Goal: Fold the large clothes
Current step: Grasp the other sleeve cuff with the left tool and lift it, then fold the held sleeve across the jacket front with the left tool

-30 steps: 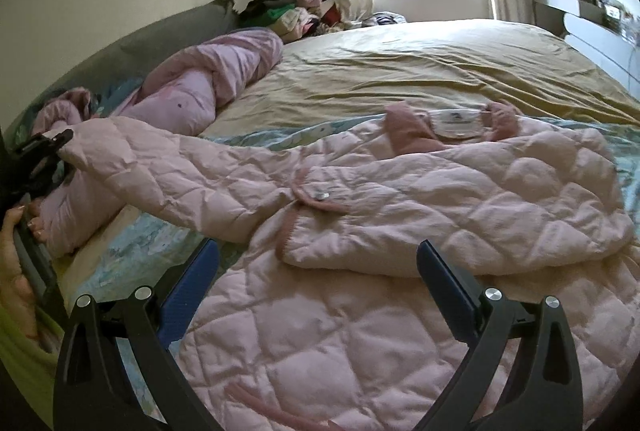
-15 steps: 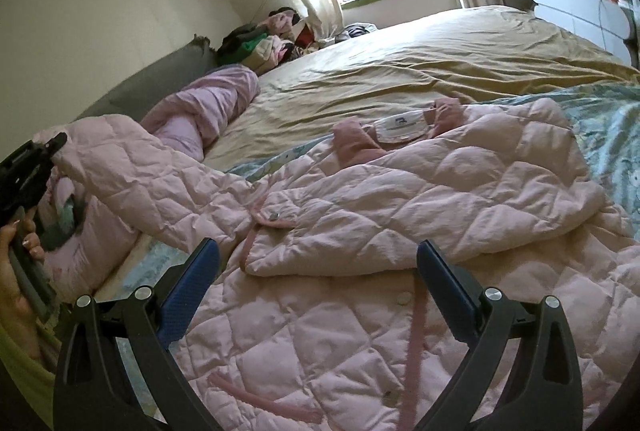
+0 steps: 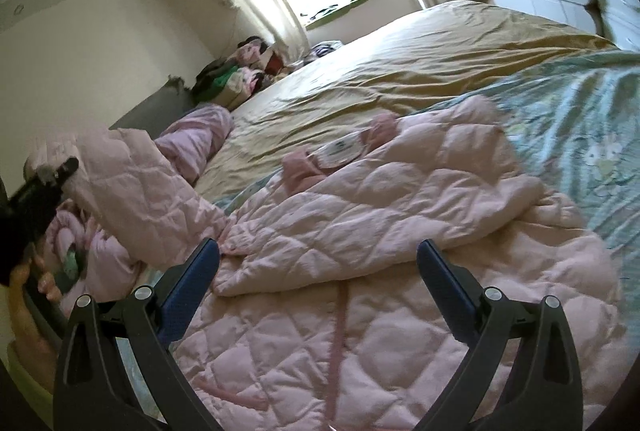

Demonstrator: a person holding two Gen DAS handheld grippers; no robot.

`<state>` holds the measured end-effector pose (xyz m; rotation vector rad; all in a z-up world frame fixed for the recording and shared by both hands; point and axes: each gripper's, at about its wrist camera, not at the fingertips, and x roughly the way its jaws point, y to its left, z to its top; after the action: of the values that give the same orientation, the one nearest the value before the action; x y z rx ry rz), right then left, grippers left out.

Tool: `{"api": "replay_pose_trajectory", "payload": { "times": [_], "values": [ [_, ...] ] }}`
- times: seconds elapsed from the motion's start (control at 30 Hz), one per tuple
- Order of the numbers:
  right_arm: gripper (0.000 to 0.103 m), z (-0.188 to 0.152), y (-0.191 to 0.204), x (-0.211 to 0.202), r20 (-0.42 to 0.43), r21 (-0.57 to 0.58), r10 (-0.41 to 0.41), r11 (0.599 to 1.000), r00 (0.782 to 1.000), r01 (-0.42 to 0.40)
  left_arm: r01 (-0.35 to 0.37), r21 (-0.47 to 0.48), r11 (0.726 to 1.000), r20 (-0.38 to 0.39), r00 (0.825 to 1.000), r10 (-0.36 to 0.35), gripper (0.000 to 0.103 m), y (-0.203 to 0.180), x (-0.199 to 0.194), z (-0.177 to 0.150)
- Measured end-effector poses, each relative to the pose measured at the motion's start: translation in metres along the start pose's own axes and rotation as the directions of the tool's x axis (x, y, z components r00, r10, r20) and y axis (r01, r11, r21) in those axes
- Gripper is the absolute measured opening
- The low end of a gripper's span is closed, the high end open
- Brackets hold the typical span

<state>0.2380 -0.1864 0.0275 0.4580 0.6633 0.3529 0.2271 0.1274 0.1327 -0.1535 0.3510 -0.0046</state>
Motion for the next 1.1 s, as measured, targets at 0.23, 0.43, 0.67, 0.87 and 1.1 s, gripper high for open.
{"api": "replay_pose_trajectory", "payload": {
  "times": [0.23,0.43,0.67,0.87,1.1],
  "values": [
    [0.098,0.009,-0.036,-0.02,0.042,0.077,-0.034,0.997,0.999,0.031,0.073,0.098,0.993,-0.083,0.994,-0.065,0.01,-0.046,0.023,-0.026],
    [0.098,0.011,-0.064,-0.036,0.059,0.115,-0.078,0.991,0.995,0.071,0.137,0.194,0.971,-0.164,0.981,-0.106,0.01,-0.087,0.045,-0.062],
    [0.098,0.013,-0.093,-0.048,0.07,0.19,-0.109,0.977,0.992,0.094,0.199,0.293,0.935,-0.275,0.954,-0.117,0.011,-0.125,0.064,-0.114],
    [0.098,0.012,-0.108,-0.05,0.057,0.241,-0.103,0.967,0.993,0.087,0.236,0.432,0.871,-0.348,0.934,-0.081,0.014,-0.149,0.073,-0.16],
    [0.098,0.009,-0.116,-0.047,0.04,0.263,-0.116,0.96,0.992,0.101,0.277,0.516,0.811,-0.418,0.907,-0.044,0.038,-0.166,0.075,-0.203]
  ]
}}
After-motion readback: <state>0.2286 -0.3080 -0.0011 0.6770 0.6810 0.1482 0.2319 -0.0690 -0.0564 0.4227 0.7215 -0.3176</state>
